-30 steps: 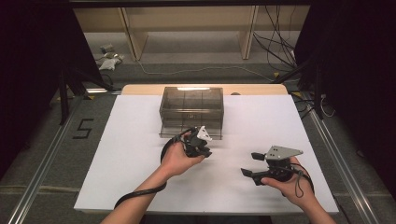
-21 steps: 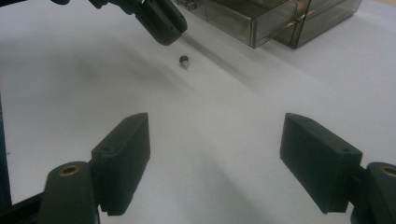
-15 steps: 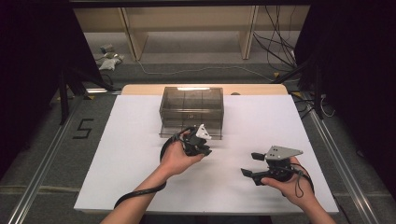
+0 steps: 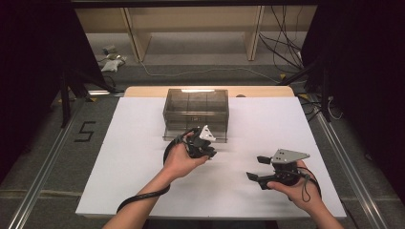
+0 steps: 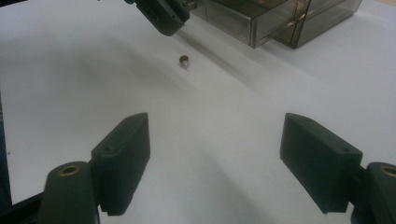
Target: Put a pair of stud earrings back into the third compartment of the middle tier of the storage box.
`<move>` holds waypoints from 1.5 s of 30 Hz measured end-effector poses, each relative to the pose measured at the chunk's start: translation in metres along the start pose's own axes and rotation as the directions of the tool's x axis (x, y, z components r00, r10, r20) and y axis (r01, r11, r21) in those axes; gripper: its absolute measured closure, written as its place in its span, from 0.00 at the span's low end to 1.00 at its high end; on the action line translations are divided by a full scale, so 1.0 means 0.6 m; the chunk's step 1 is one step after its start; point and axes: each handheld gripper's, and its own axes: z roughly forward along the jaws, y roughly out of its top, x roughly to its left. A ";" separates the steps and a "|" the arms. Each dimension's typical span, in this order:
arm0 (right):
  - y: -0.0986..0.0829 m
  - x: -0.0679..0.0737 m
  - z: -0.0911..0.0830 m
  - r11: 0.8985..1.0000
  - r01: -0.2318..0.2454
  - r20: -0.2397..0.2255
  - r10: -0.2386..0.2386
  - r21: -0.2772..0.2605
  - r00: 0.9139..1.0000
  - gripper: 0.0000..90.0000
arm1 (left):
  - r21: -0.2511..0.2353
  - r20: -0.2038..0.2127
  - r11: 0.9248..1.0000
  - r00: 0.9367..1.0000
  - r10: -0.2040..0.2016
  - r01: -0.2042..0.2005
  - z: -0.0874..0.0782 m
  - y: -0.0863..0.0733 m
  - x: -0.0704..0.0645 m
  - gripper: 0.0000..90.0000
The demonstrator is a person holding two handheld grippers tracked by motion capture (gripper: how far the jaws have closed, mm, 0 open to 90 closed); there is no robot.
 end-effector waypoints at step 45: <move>-0.001 -0.001 0.001 1.000 -0.004 0.001 0.004 0.002 1.000 0.28 | -0.065 -0.055 0.998 0.998 -0.003 0.000 -0.012 0.021 0.016 0.89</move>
